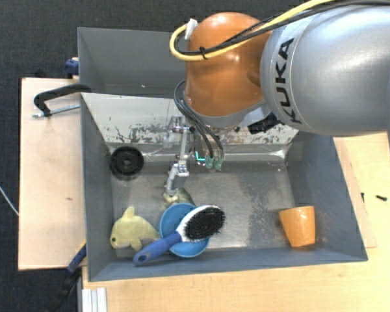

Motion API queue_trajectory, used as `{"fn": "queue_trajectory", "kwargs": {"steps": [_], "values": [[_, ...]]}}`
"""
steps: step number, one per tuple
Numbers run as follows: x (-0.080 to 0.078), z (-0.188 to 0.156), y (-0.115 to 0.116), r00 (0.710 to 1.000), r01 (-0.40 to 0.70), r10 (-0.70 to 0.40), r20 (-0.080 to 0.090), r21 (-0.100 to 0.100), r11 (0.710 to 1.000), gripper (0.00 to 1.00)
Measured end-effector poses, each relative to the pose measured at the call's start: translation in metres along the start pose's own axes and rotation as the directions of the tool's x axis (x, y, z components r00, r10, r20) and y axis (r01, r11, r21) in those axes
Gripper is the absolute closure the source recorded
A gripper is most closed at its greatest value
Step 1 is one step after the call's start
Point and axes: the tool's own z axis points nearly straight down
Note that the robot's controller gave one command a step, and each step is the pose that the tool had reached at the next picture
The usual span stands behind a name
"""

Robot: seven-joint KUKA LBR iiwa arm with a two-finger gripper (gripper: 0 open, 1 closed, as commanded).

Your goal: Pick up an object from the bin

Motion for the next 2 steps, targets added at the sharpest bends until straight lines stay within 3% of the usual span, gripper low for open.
{"fn": "queue_trajectory", "kwargs": {"steps": [1,2], "values": [[-0.037,0.125,0.006,0.894,0.448,-0.448,0.009,-0.001,0.894,0.00],[0.006,0.160,-0.021,0.623,0.782,-0.782,0.016,0.010,0.624,0.00]]}}
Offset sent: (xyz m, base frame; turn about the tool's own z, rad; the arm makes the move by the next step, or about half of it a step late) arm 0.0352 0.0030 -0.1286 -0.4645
